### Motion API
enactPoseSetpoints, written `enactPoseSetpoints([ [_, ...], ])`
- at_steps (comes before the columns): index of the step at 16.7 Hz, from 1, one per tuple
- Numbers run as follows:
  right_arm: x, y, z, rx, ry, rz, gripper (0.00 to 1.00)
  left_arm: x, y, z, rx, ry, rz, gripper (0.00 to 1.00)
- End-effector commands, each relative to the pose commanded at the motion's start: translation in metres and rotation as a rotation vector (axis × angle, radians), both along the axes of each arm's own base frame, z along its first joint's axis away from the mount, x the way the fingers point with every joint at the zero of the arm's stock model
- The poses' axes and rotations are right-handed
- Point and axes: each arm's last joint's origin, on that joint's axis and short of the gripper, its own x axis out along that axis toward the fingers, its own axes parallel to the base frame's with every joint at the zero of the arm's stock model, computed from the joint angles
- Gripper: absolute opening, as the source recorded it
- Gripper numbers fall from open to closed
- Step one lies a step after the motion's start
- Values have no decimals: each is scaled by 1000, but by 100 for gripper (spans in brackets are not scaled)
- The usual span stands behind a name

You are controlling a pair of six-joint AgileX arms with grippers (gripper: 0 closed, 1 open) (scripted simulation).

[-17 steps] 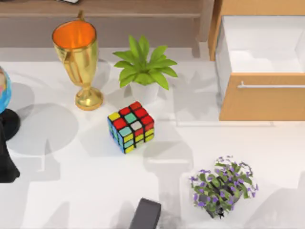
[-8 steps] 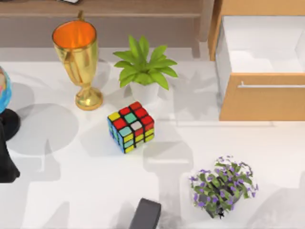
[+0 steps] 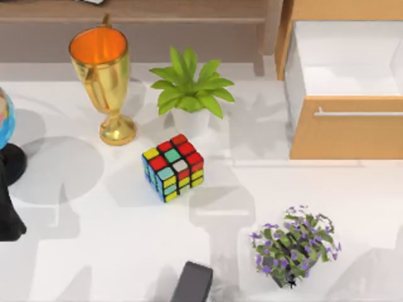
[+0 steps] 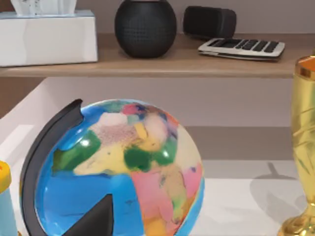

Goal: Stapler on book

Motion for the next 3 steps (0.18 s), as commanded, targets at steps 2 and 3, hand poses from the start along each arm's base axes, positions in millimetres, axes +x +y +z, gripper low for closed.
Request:
enactPoseSetpoints([
  [2,0,0,0,0,0,0,100,0,0,0,0,0,0,100],
  [3,0,0,0,0,0,0,100,0,0,0,0,0,0,100],
])
